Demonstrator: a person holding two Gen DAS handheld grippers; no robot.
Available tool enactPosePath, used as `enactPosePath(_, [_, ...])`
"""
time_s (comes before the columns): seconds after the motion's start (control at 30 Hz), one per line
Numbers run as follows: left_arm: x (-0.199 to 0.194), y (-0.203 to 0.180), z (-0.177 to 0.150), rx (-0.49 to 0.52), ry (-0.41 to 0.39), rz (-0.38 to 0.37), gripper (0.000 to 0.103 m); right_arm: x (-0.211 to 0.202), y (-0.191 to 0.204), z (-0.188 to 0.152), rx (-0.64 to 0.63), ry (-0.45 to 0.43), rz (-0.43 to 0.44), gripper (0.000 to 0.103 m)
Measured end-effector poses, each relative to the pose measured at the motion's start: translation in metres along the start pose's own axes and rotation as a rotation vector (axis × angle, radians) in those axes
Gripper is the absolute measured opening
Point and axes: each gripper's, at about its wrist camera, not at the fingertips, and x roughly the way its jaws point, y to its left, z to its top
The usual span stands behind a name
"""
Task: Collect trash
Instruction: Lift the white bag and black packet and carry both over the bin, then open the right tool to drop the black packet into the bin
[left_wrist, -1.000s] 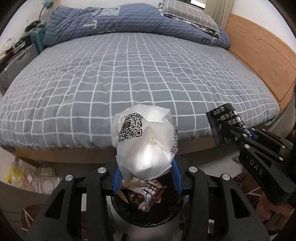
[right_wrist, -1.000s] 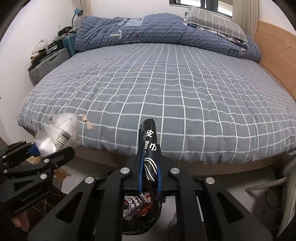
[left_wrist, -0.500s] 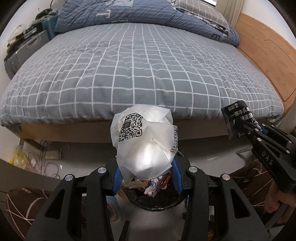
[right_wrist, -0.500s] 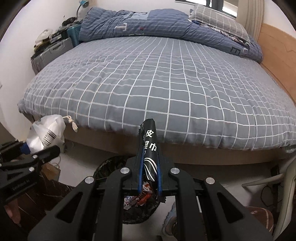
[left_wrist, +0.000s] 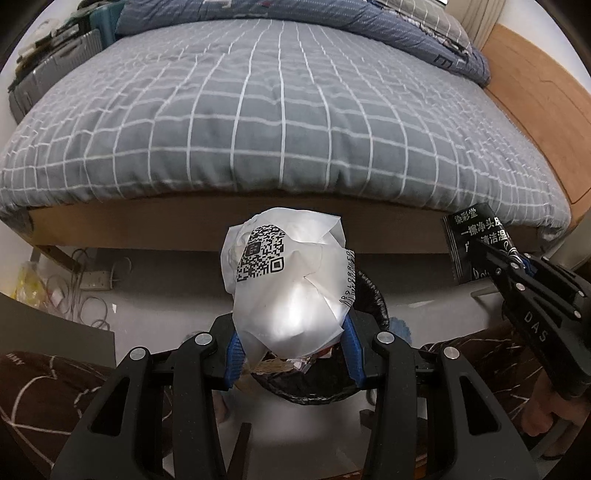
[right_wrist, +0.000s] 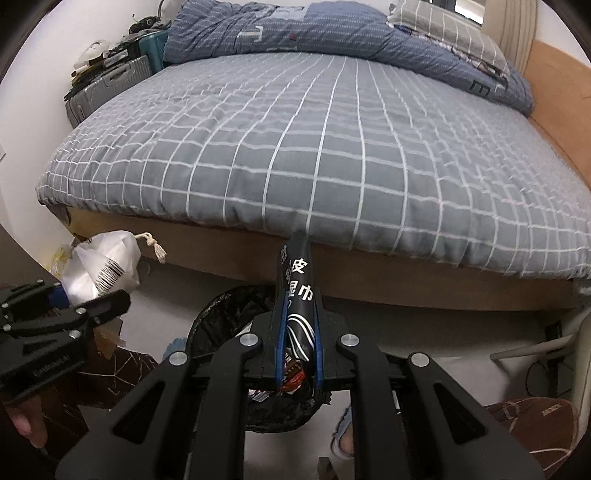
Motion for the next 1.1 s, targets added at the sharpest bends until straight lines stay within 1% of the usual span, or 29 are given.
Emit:
enactPosePath(0.2, [0.035, 0.011, -0.004, 0.012, 0.033, 0.021, 0.043, 0.04, 0.001, -0.012, 0.008, 0.074, 0.021, 0.011])
enactPosePath(0.3, [0.052, 0.018, -0.004, -0.008, 0.06, 0.021, 0.043, 0.056, 0.002, -0.013, 0.01, 0.101, 0.028, 0.011])
enactPosePath(0.57, [0.077, 0.026, -0.004, -0.018, 0.093, 0.029, 0.043, 0.09, 0.014, -0.018, -0.008, 0.16, 0.058, 0.012])
enactPosePath(0.67, [0.082, 0.033, -0.006, -0.029, 0.106, 0.034, 0.043, 0.1, 0.021, -0.02, -0.02, 0.176, 0.067, 0.016])
enactPosePath(0.73, [0.085, 0.039, -0.007, -0.038, 0.113, 0.038, 0.043, 0.104, 0.025, -0.02, -0.029, 0.178, 0.07, 0.023])
enactPosePath(0.87, [0.088, 0.049, -0.011, -0.053, 0.119, 0.048, 0.043, 0.11, 0.034, -0.02, -0.046, 0.176, 0.075, 0.029])
enactPosePath(0.93, [0.088, 0.054, -0.012, -0.06, 0.119, 0.053, 0.043, 0.11, 0.039, -0.021, -0.051, 0.174, 0.08, 0.038])
enactPosePath(1.07, [0.087, 0.055, -0.011, -0.069, 0.119, 0.057, 0.043, 0.111, 0.045, -0.022, -0.067, 0.166, 0.075, 0.048])
enactPosePath(1.1, [0.088, 0.054, -0.011, -0.068, 0.119, 0.058, 0.043, 0.111, 0.046, -0.021, -0.067, 0.164, 0.072, 0.054])
